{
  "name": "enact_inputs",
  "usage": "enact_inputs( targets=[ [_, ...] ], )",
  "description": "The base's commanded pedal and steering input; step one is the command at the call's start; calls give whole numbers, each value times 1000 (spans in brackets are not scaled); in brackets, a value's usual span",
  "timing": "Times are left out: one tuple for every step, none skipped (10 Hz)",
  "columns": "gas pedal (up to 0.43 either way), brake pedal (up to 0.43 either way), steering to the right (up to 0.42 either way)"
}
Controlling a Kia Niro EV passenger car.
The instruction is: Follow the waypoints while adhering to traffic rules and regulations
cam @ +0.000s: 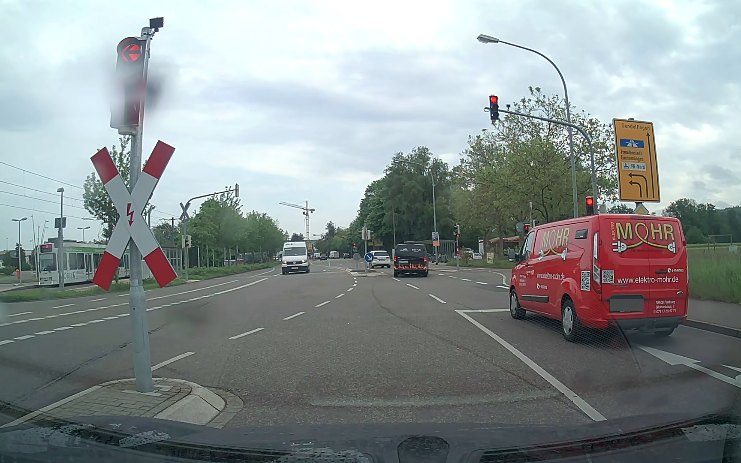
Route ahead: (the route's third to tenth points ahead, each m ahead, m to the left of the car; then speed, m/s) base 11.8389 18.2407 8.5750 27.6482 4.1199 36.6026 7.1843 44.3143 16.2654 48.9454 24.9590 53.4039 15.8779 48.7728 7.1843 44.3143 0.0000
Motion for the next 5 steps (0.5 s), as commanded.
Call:
enact_inputs(
  targets=[
    [0, 201, 12],
    [0, 201, 12],
    [0, 201, 12],
    [0, 201, 12],
    [0, 201, 12]
  ],
)
